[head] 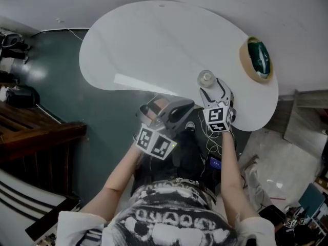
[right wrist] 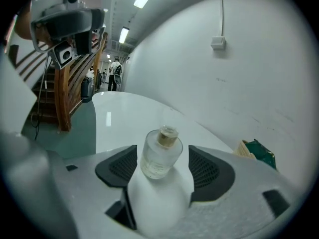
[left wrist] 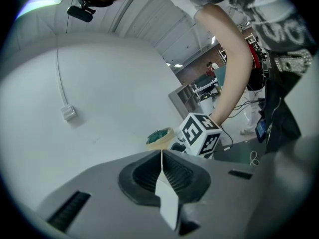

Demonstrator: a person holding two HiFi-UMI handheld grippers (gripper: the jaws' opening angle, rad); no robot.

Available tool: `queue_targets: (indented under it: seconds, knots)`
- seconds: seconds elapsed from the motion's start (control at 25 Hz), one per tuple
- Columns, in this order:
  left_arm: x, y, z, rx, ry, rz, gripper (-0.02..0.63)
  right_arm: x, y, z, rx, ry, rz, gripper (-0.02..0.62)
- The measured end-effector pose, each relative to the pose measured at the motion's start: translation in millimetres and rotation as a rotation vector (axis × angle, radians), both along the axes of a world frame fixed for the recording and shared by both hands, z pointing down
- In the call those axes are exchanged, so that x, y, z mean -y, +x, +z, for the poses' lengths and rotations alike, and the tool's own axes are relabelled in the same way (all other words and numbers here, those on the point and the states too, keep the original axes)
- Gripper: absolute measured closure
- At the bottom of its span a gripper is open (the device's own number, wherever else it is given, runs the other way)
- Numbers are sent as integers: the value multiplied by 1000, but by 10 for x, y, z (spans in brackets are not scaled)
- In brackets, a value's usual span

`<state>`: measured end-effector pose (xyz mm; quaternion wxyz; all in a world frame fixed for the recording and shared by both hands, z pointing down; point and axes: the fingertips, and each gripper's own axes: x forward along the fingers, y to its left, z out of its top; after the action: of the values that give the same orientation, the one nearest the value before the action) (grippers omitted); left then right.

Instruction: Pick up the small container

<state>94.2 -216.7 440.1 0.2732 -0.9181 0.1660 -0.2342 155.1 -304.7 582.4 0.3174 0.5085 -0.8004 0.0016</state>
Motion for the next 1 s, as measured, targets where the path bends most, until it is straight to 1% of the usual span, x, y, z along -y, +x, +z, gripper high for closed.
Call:
queue_targets:
  seconds: [0.24,0.44,0.76,1.0]
  knots:
    - [104,24,54,6,1,-1,600,167,14,141,28,-38,8,273]
    - [180,39,80,8,-1,-4,600,267,-18,229,50,-73,-3,259]
    - [268,4,128,21,-7,-12,600,377,-120,392,33,-131,-50,241]
    - [357,-31,144,28,-8,-17,600,481,-169,510,41,-171,-64,229]
